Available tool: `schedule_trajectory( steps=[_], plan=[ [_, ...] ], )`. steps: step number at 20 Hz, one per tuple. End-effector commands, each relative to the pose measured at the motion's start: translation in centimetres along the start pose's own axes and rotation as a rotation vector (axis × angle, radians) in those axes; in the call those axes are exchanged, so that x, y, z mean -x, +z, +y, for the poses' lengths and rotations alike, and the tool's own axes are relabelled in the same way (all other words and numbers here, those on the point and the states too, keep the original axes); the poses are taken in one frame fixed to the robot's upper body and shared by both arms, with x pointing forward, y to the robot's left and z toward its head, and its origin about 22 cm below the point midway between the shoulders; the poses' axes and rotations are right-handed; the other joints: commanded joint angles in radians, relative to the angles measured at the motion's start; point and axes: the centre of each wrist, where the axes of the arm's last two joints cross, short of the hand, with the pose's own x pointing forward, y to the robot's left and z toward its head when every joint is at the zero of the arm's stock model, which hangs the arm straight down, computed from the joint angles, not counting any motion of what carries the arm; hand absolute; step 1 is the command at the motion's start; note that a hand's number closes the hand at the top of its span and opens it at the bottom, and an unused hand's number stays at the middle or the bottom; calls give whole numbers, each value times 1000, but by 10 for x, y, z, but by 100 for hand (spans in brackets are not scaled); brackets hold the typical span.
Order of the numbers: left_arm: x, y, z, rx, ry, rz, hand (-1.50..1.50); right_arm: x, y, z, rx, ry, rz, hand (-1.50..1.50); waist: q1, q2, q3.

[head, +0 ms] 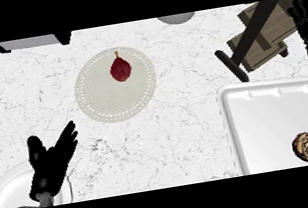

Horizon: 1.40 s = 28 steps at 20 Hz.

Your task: Pick the cupcake from the tray and place it in the tiered basket

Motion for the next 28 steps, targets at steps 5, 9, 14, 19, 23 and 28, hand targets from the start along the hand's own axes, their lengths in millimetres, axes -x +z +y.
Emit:
schedule_trajectory(
  steps=[5, 9, 14, 19, 23, 28],
  plan=[
    [4, 8, 12, -232, -63, -189, 0, -5, 59, -105, 203, 130, 29, 150, -63, -3, 10],
    [11, 11, 8, -250, -20, -190, 0, 51, 120, -148, 787, 137, 416, -150, -111, 1, 14],
    [8, 20, -18, -245, -46, -222, 0, 38, 193, -174, 833, 75, 242, -150, -40, 3, 11],
    [8, 17, -23, -214, -59, -227, 0, -14, 216, -166, 603, 141, 405, -150, -39, 4, 7],
    [9, 15, -27, -209, -55, -225, 0, -27, 210, -167, 310, 282, 634, -150, -30, 10, 5],
    [20, 20, -22, -212, -83, -240, 0, -66, 197, -156, 131, 526, 768, -150, -18, 11, 4]
  ],
)
